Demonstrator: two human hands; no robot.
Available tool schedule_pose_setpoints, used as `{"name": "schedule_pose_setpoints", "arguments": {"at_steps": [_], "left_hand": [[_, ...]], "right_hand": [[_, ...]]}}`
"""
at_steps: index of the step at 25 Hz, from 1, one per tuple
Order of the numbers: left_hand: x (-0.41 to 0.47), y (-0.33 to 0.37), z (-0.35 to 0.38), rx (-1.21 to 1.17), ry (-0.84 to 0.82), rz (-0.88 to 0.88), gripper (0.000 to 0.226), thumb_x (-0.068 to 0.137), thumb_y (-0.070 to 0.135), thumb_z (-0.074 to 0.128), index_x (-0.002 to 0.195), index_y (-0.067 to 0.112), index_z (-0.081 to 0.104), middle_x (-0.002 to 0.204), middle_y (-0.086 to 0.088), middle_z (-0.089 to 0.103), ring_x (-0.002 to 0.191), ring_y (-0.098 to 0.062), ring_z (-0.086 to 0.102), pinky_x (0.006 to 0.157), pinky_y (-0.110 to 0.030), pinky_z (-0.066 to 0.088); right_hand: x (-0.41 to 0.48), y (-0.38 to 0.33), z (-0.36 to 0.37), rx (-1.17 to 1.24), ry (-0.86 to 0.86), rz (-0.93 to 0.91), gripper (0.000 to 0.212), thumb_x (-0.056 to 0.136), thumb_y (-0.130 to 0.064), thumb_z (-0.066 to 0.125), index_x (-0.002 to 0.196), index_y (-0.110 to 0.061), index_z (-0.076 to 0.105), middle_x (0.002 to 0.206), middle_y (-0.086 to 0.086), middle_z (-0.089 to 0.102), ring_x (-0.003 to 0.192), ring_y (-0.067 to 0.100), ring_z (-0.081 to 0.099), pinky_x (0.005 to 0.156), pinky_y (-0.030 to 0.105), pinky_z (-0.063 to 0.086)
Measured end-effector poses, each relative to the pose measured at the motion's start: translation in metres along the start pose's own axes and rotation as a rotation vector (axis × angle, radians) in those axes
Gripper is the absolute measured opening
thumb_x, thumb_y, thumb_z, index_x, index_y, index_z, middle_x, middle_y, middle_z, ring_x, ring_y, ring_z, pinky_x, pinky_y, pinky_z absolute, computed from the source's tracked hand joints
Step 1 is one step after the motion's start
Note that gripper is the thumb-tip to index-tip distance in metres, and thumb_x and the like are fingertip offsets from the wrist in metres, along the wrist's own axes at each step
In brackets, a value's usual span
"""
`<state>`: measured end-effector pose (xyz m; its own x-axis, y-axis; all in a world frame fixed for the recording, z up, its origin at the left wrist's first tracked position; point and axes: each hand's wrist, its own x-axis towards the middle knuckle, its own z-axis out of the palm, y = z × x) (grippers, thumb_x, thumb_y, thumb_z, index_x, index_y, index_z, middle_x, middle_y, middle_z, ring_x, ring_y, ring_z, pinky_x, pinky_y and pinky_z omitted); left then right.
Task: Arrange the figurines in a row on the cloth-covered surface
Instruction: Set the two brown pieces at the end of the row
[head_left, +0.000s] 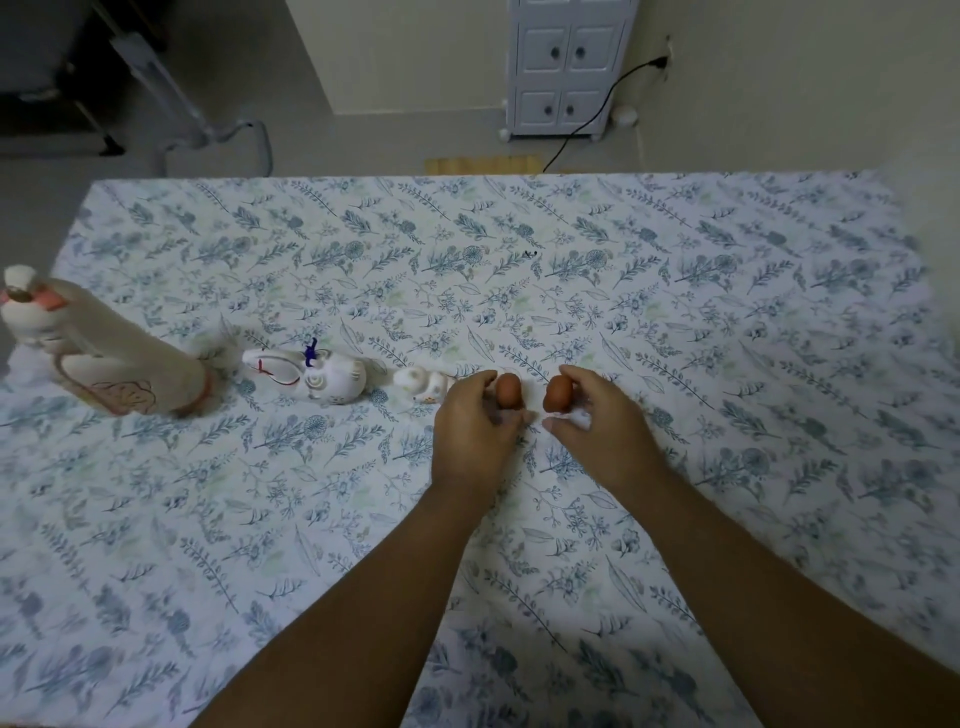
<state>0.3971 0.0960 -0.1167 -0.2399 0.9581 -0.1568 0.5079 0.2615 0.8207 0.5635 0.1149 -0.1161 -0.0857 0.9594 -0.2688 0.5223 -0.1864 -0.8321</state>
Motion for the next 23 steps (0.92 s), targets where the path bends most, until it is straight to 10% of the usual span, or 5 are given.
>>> {"name": "schedule_pose_setpoints", "arguments": {"at_steps": [6,15,23], "left_hand": [[-0.032,-0.01,-0.074,0.254,-0.004,0.28,0.055,0.096,0.032,0.062,0.146,0.013,0.051,0.151,-0.007,0.053,0.144,-0.02,0.04,0.116,-0.039,0.036],[-0.049,-0.085,-0.257,0.418,0.161,0.233,0.063,0.1,0.041,0.057,0.153,0.011,0.04,0.16,-0.005,0.04,0.151,-0.019,0.03,0.121,-0.042,0.03],[0.021,-0.147,-0.382,0.22,0.164,0.07,0.083,0.096,0.046,0.062,0.16,0.011,0.021,0.168,-0.005,0.021,0.155,-0.018,0.015,0.125,-0.04,0.02]], "right_hand": [[-0.039,-0.042,0.015,-0.567,0.071,-0.281,0.061,0.095,-0.04,0.06,0.15,-0.019,0.042,0.159,-0.002,0.037,0.151,0.017,0.022,0.122,0.046,0.02],[-0.056,-0.184,0.169,-0.646,-0.002,-0.489,0.062,0.101,-0.047,0.041,0.156,-0.018,0.032,0.164,-0.002,0.027,0.154,0.014,0.011,0.124,0.038,0.002],[-0.013,-0.279,0.294,-0.317,-0.186,-0.272,0.093,0.091,-0.036,0.07,0.159,-0.015,0.011,0.166,0.004,0.019,0.153,0.019,0.014,0.114,0.025,0.012]]}}
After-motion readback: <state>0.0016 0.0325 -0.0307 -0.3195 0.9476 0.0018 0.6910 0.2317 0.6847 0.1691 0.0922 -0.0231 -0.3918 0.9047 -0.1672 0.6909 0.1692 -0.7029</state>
